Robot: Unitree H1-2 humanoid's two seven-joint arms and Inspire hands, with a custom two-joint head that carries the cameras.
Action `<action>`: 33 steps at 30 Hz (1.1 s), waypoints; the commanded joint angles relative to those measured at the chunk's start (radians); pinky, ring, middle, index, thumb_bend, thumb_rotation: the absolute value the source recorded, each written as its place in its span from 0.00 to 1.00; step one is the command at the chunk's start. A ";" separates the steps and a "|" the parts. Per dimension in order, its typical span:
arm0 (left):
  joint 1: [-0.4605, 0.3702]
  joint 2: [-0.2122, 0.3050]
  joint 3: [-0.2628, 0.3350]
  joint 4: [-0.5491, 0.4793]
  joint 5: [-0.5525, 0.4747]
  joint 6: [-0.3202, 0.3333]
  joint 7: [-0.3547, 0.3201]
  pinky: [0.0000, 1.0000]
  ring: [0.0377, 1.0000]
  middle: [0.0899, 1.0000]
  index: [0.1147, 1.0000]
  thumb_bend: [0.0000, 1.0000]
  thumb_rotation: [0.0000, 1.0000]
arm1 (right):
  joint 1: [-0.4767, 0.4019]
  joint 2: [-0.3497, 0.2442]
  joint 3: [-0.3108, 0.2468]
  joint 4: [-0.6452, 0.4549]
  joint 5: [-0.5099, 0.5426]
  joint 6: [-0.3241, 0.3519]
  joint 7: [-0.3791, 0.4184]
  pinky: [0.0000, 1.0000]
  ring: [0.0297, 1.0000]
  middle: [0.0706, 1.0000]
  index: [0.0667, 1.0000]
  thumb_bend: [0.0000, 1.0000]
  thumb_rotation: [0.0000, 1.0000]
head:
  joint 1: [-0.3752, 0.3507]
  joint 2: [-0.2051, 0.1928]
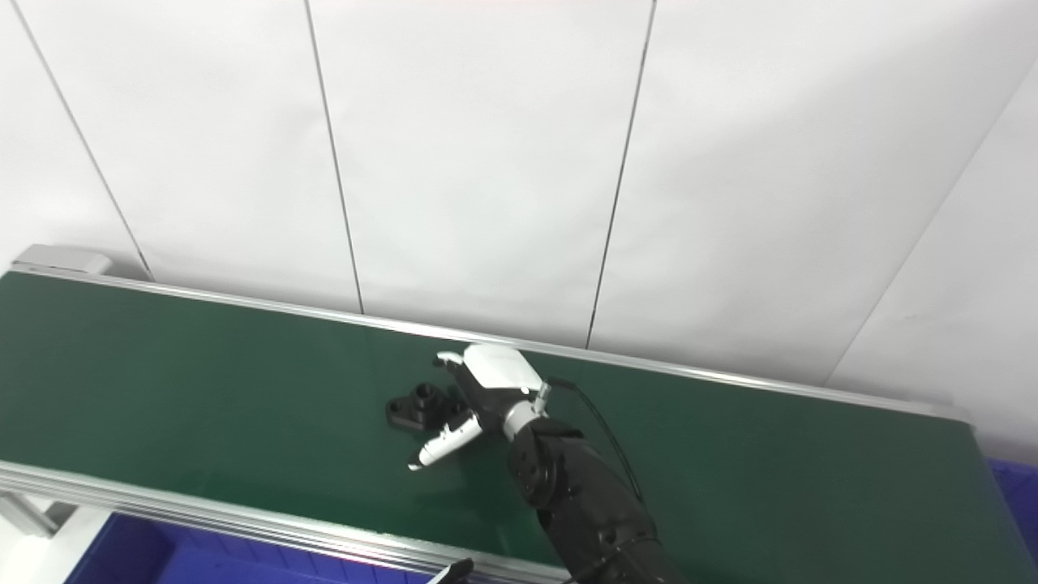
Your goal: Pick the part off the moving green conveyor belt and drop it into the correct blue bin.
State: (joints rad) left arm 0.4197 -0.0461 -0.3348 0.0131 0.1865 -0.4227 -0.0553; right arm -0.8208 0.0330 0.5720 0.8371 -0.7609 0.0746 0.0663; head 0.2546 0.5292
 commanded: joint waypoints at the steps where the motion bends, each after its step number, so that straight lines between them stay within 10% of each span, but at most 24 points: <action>1: 0.036 -0.095 -0.099 -0.030 0.018 -0.045 0.015 0.85 0.94 0.97 0.92 0.83 0.73 | -0.067 0.032 0.006 0.022 0.005 -0.044 -0.034 0.66 0.79 0.86 0.88 1.00 0.50 | 0.001 0.001; 10: 0.057 -0.098 -0.118 -0.052 0.028 -0.043 0.025 0.84 0.93 0.96 0.92 0.82 0.72 | -0.102 0.083 0.032 0.187 0.005 -0.069 -0.147 0.55 0.72 0.81 0.81 0.97 0.40 | 0.024 0.013; 17: 0.068 -0.097 -0.118 -0.070 0.021 -0.031 0.023 0.84 0.93 0.96 0.91 0.83 0.72 | -0.094 0.105 0.006 0.271 0.049 -0.149 -0.286 0.29 0.34 0.39 0.50 0.53 0.01 | 0.024 0.022; 33: 0.059 -0.084 -0.112 -0.076 0.002 -0.023 0.011 0.86 0.95 0.96 0.91 0.82 0.71 | -0.082 0.090 0.057 0.250 0.029 -0.037 -0.210 0.24 0.35 0.43 0.50 0.51 0.00 | -0.001 0.032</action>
State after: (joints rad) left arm 0.4626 -0.0363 -0.3527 -0.0283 0.2000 -0.4223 -0.0387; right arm -0.8922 0.1205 0.6171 1.0993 -0.7197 0.0053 -0.1693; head 0.2547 0.5614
